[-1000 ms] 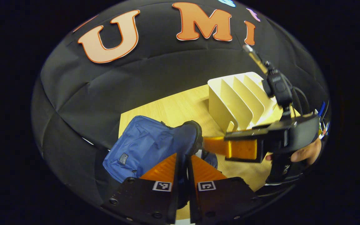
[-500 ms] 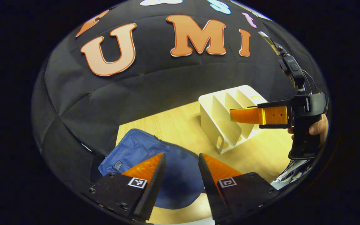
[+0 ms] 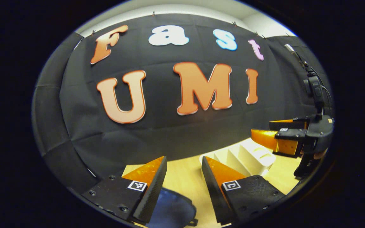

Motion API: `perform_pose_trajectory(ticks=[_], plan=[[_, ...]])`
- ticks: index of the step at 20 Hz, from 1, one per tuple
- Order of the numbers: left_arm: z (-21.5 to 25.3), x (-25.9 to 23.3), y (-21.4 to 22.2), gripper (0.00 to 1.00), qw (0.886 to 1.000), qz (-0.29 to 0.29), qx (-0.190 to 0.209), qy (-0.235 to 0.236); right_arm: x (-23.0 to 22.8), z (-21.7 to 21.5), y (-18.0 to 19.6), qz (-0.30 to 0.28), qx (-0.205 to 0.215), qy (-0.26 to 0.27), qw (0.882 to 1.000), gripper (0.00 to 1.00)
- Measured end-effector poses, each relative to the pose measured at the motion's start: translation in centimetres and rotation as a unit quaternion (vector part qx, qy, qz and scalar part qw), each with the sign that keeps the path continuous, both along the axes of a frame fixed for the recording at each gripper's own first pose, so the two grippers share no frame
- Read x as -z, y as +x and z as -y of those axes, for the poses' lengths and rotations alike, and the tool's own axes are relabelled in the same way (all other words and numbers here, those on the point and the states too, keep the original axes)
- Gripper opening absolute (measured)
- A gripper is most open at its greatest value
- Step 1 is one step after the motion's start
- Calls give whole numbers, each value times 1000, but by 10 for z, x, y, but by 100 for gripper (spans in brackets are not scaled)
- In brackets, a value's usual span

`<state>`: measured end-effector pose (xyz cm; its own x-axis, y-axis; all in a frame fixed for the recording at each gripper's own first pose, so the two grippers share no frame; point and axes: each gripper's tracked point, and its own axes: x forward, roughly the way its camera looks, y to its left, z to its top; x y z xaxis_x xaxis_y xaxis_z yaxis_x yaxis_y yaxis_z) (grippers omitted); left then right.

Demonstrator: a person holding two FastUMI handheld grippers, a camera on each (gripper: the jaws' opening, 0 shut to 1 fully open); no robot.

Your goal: Open the schoolbag, grab two books from the bookshelf and put them into the schoolbag.

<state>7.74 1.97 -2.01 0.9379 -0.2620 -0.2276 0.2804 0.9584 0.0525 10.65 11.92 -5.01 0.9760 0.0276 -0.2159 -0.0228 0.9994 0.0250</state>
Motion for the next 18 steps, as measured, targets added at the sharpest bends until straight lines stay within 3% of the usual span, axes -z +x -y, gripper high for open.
perform_pose_trajectory(ticks=[4,9,10,13,18], plan=[[27,-58,-6,75,995,91,-2,-52,-33,11,-10,27,4,1,1000,96],[30,-93,-16,83,988,123,-10,-91,-74,46,-22,57,25,1,998,96],[27,-100,-16,86,987,130,-15,-96,-84,51,-21,65,31,-5,997,100],[20,-112,-18,87,984,146,-21,-97,-103,62,-29,80,45,-13,996,96],[12,-115,-13,93,981,155,-26,-113,-109,70,-34,80,65,-13,995,96]])
